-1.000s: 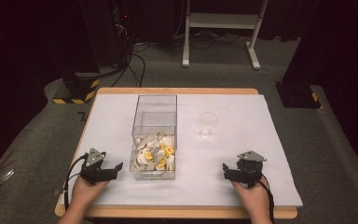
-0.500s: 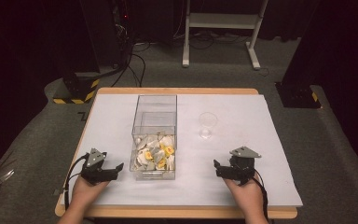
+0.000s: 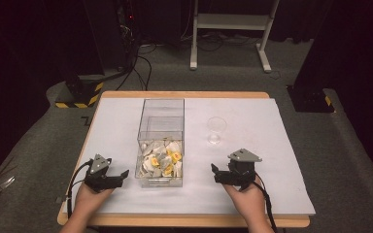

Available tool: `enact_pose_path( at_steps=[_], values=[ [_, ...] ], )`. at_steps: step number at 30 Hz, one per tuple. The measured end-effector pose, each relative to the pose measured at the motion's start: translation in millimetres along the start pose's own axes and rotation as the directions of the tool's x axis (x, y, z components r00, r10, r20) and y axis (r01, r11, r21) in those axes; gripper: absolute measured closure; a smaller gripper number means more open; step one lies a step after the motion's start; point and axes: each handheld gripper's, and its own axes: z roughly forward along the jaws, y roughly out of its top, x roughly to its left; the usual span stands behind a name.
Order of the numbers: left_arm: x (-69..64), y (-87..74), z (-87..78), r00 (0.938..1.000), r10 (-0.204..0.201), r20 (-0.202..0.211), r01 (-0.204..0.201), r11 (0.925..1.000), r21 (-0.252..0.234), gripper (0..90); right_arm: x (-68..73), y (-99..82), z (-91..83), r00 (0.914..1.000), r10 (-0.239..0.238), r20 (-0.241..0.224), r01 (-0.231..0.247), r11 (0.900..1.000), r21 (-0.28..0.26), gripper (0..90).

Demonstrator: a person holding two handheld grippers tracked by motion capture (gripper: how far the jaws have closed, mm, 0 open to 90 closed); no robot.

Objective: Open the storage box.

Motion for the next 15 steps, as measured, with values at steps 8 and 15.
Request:
enact_pose_path(
  at_steps=[8,15],
  values=[
    [-0.1,0.0,0.1,1.0000,0.002,0.006,-0.002,1.0000,0.001,14.7,16.1,14.4,1.2,0.9988,-0.030,-0.038,0.029,0.9992,-0.028,10.2],
    [0.0,0.0,0.0,0.9999,0.010,0.009,-0.010,0.9999,-0.002,14.7,29.9,24.4,4.3,0.9957,-0.046,-0.080,0.043,0.9981,-0.045,10.9]
  ],
)
